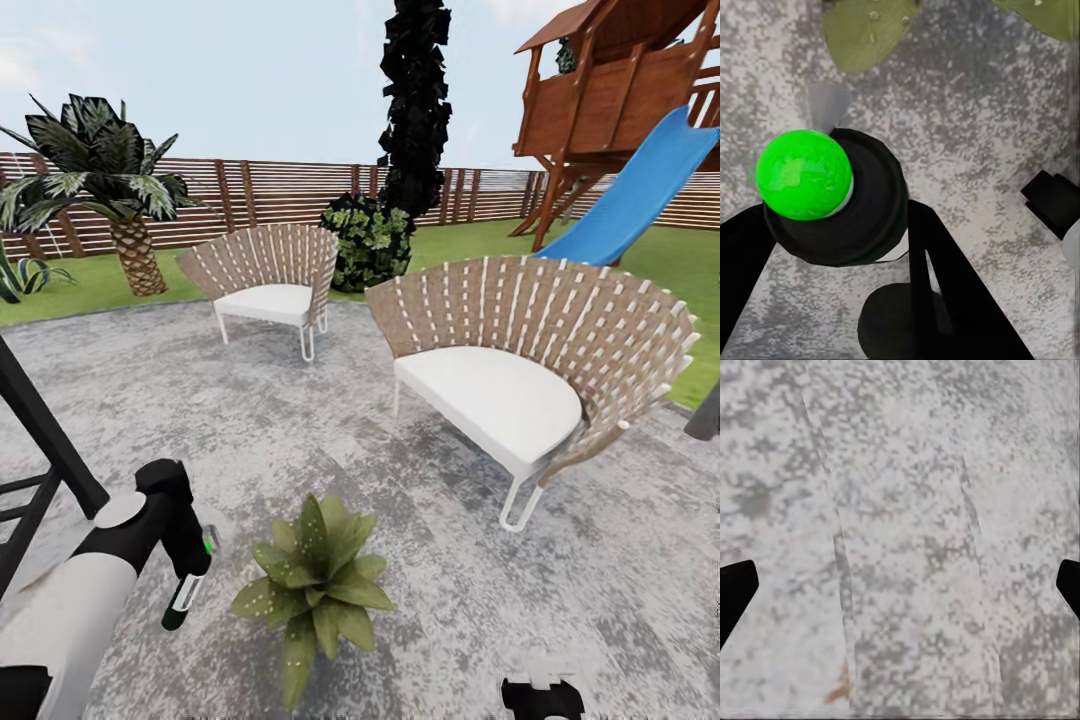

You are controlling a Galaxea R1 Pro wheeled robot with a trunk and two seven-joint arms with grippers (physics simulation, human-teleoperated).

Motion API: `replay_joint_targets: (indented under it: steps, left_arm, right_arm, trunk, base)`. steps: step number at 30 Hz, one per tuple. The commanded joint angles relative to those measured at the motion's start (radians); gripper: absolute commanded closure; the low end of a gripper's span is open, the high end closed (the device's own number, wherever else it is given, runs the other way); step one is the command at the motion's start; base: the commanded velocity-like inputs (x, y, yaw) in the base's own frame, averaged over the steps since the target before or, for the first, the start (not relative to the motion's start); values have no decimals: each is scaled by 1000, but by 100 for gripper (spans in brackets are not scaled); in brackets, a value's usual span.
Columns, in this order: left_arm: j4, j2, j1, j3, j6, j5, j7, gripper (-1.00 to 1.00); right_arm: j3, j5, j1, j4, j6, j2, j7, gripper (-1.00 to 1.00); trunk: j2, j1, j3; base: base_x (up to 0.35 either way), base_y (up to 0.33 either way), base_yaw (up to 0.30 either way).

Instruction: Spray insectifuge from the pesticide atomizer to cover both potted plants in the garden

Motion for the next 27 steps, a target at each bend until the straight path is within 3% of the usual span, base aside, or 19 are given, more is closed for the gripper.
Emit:
replay_joint_targets:
  steps: [1,6,9,19,21,27]
  left_arm:
    - [-1,-1,-1,-3,10,-5,-7,100]
    - [-1,-53,-1,-11,0,-4,-7,100]
    - [0,-73,-2,-65,2,-4,-7,100]
    - [19,-73,-51,-88,4,-1,-7,100]
    - [19,-64,-52,-86,6,-1,-7,100]
    - [20,-73,-41,-92,10,-1,-7,100]
  right_arm:
    - [-8,10,-1,2,-4,0,-1,-100]
    - [-9,10,-1,3,-4,0,-1,-100]
    - [-9,10,-1,3,-4,0,-1,-100]
    - [-9,10,-1,5,-4,0,-1,-100]
    - [-9,10,-1,5,-4,0,-1,-100]
    - [-9,10,-2,5,-4,0,-1,-100]
  trunk:
    - [0,-1,-1]
    - [0,-1,-1]
    - [0,-1,0]
    - [0,-1,3]
    - [0,-1,3]
    - [0,-1,3]
  base:
    - [-246,-107,1]
    - [-135,-20,-5]
    - [-10,-1,-191]
    - [-1,0,-235]
    - [-120,8,-35]
    - [-180,188,-4]
